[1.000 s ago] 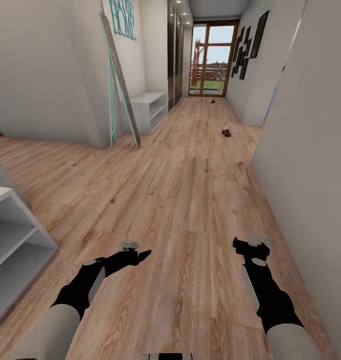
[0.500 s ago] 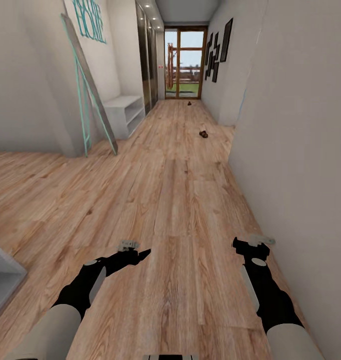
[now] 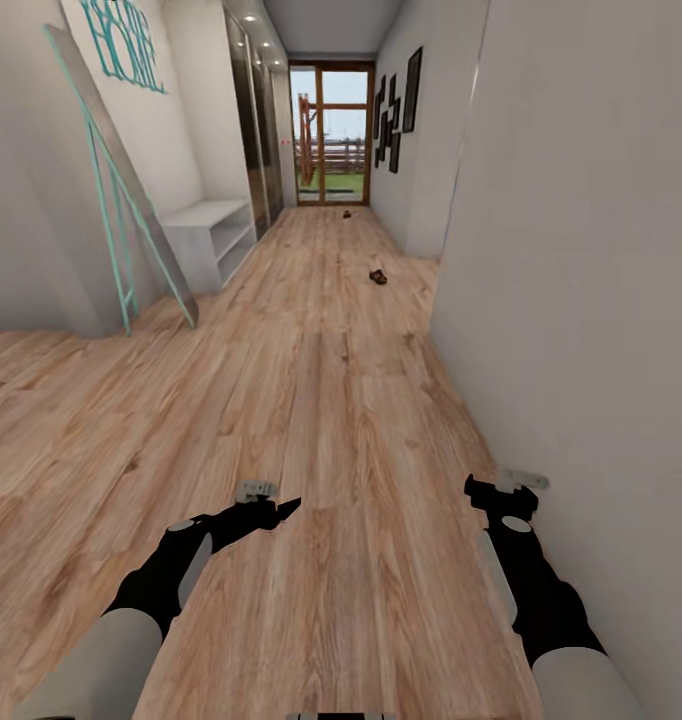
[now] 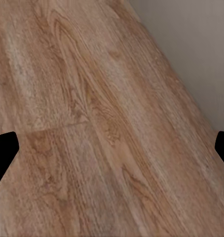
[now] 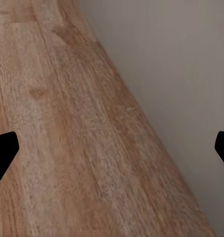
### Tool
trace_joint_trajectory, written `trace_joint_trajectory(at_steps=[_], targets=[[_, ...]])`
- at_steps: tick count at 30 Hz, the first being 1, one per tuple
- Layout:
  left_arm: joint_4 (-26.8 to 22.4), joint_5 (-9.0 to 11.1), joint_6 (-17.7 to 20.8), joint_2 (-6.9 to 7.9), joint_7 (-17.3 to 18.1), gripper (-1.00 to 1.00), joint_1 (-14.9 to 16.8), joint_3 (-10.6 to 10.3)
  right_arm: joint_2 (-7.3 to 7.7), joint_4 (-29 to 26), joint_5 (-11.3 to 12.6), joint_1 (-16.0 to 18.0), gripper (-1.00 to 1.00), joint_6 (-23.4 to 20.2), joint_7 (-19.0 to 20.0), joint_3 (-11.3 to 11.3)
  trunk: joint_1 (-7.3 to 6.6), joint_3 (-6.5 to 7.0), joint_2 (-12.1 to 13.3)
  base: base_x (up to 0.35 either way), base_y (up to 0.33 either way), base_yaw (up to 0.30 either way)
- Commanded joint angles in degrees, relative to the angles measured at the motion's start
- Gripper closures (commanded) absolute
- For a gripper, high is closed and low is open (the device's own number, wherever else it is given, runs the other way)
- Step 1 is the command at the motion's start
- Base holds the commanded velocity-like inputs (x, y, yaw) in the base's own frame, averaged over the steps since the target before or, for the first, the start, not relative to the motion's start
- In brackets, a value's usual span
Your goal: Pick up the two gym shoes and the two sandals from the corridor floor and place them onto the hallstand (shoe rack) in the corridor, making sure they are on the rack and not on the floor. Arrange them so the two gym shoes are next to each other and the two sandals are next to each other.
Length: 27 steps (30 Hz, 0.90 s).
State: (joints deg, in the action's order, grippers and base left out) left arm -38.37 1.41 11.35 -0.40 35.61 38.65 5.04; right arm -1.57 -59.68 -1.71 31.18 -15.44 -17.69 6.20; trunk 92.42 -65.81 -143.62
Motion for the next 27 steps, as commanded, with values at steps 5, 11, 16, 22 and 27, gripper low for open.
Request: trace_joint_trajectory(at_steps=[5, 11, 16, 22, 27], targets=[[0.0, 0.2, 0.5, -0.04, 0.3, -1.00, 0.0, 0.3, -0.05, -0.1, -0.2, 0.0, -1.00, -0.4, -0.1, 0.1, 0.03, 0.34, 0.0, 0.345, 0.000, 0.046], [0.0, 0.2, 0.5, -0.04, 0.3, -1.00, 0.0, 0.3, -0.06, -0.1, -0.2, 0.0, -1.00, -0.4, -0.1, 0.0, 0.03, 0.83, 0.0, 0.345, 0.000, 0.133], [0.0, 0.2, 0.5, -0.04, 0.2, -1.00, 0.0, 0.3, -0.09, -0.1, -0.2, 0.0, -1.00, -0.4, -0.1, 0.0, 0.03, 1.23, 0.0, 0.345, 0.000, 0.147], [0.0, 0.3, 0.5, -0.04, 0.2, -1.00, 0.0, 0.3, -0.10, -0.1, -0.1, 0.0, -1.00, -0.4, -0.1, 0.0, 0.03, 1.57, 0.0, 0.345, 0.000, 0.105], [0.0, 0.3, 0.5, -0.04, 0.2, -1.00, 0.0, 0.3, -0.10, -0.1, -0.1, 0.0, -1.00, -0.4, -0.1, 0.0, 0.03, 1.68, 0.0, 0.345, 0.000, 0.019]])
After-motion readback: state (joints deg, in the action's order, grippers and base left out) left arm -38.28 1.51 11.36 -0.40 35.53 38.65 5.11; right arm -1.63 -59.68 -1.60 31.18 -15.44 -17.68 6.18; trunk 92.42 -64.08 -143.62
